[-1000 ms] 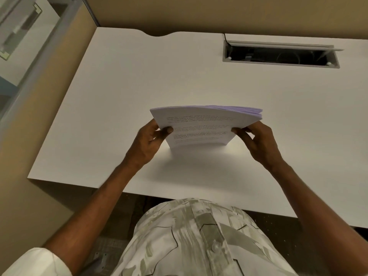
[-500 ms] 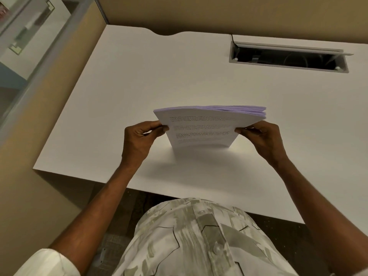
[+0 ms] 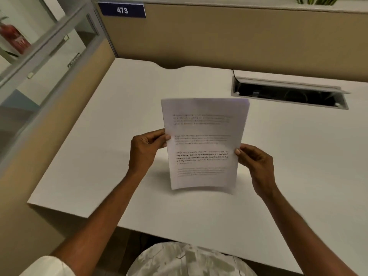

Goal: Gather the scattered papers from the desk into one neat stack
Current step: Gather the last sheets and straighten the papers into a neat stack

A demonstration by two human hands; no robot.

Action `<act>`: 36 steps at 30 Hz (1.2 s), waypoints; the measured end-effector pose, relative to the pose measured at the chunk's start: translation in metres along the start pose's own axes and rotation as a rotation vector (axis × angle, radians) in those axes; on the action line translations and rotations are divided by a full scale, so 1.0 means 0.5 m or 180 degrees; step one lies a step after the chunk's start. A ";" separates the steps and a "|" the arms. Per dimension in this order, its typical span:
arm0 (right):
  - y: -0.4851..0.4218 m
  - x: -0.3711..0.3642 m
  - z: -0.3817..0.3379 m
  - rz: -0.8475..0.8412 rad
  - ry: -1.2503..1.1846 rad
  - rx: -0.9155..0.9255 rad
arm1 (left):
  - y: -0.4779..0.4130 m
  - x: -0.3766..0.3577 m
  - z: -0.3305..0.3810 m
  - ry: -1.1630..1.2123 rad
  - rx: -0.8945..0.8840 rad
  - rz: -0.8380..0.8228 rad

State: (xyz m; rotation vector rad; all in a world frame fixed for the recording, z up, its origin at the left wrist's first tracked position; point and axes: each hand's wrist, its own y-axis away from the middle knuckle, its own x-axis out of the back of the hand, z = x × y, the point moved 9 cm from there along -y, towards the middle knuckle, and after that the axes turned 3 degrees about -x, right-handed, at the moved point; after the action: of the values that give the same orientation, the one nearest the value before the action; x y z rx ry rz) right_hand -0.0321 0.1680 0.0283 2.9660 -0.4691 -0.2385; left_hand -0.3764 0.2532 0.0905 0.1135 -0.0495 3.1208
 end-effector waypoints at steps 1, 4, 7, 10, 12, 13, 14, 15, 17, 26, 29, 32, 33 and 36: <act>-0.014 -0.008 -0.002 0.0026 -0.0002 -0.0067 | -0.028 -0.003 -0.002 0.0004 0.0061 -0.0016; -0.071 -0.028 -0.005 0.0129 -0.0080 -0.0342 | -0.126 -0.010 -0.014 -0.0036 0.0301 -0.0036; -0.143 -0.050 -0.004 0.0241 -0.0143 -0.0654 | -0.230 -0.020 -0.036 -0.0073 0.0554 -0.0054; -0.218 -0.065 0.000 0.0378 -0.0159 -0.0837 | -0.334 -0.038 -0.064 -0.0089 0.0838 -0.0158; -0.268 -0.071 0.001 0.0513 -0.0141 -0.0924 | -0.399 -0.056 -0.079 -0.0089 0.0935 -0.0275; -0.294 -0.074 -0.001 0.0581 -0.0113 -0.0940 | -0.432 -0.066 -0.087 -0.0088 0.0967 -0.0328; -0.317 -0.076 -0.002 0.0649 -0.0075 -0.0951 | -0.459 -0.075 -0.094 -0.0094 0.1003 -0.0384; -0.339 -0.077 -0.002 0.0715 -0.0041 -0.0966 | -0.485 -0.086 -0.104 -0.0090 0.1048 -0.0440; -0.383 -0.075 -0.002 0.0844 0.0020 -0.0984 | -0.536 -0.111 -0.127 -0.0051 0.1164 -0.0541; -0.545 -0.061 0.019 0.1213 0.0435 -0.0991 | -0.704 -0.185 -0.209 -0.0266 0.1492 -0.0718; -0.583 -0.059 0.039 0.1365 0.0671 -0.0977 | -0.739 -0.202 -0.239 -0.0568 0.1461 -0.0724; -0.612 -0.059 0.047 0.1513 0.0935 -0.0890 | -0.768 -0.221 -0.264 -0.0824 0.1426 -0.0694; -0.618 -0.059 0.048 0.1542 0.1015 -0.0847 | -0.775 -0.222 -0.269 -0.0864 0.1391 -0.0660; -0.636 -0.056 0.049 0.1602 0.1258 -0.0744 | -0.792 -0.224 -0.277 -0.0839 0.1342 -0.0530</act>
State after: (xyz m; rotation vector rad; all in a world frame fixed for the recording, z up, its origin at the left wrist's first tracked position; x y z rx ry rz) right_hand 0.0311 0.4745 -0.0401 2.4730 -1.0143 0.3151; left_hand -0.2673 0.6516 -0.0434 0.5036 0.5820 2.8775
